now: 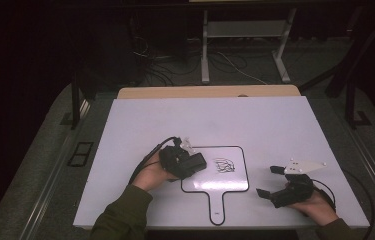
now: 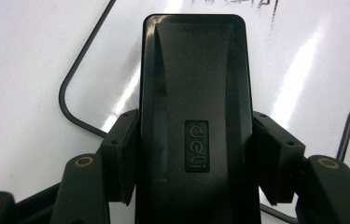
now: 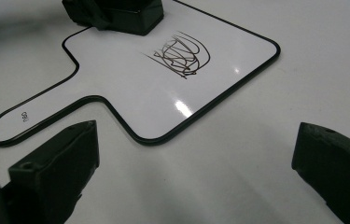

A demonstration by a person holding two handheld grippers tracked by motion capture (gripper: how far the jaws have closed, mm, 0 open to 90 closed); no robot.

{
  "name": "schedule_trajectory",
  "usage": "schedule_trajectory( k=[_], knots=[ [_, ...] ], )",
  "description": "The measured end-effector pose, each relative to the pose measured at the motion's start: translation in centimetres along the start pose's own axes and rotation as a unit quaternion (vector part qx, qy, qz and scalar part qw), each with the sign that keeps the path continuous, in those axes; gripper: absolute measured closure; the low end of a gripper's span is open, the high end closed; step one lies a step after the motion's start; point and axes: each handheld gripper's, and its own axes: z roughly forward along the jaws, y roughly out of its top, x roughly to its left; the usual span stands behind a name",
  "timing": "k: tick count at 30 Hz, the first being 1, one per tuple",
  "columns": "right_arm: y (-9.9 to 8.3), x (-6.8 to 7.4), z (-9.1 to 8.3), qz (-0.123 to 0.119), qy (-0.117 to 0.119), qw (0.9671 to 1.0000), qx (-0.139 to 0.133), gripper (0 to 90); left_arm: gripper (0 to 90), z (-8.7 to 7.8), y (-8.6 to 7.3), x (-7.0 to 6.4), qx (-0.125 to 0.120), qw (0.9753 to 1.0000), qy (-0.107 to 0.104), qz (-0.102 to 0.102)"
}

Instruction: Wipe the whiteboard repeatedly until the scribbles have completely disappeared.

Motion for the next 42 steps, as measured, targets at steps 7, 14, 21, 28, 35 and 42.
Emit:
schedule_trajectory(
  k=[7,14,21,28,35,42],
  knots=[
    [0.0,0.0,0.1,0.0,0.001,1.0,0.0,0.0,38.9,0.4,0.7,2.3,0.0,0.9998,0.011,-0.017],
    [0.0,0.0,0.1,0.002,0.0,1.0,0.002,0.0,39.0,0.8,1.1,3.9,-0.006,0.9991,0.02,-0.036],
    [0.0,-0.1,0.1,0.002,0.001,1.0,0.002,0.0,38.9,0.7,1.3,3.3,0.002,0.9992,0.022,-0.033],
    [0.0,0.0,0.1,0.003,0.001,1.0,0.001,0.0,39.0,0.7,3.0,2.2,-0.02,0.9997,0.003,-0.013],
    [0.0,0.0,0.1,0.003,0.002,1.0,0.002,0.0,39.0,2.3,5.9,1.3,-0.021,0.9997,-0.009,0.011],
    [-0.1,-0.2,-0.1,0.005,0.001,1.0,0.0,0.0,38.9,4.0,7.8,1.3,-0.02,0.9995,-0.019,0.013]
  ],
)
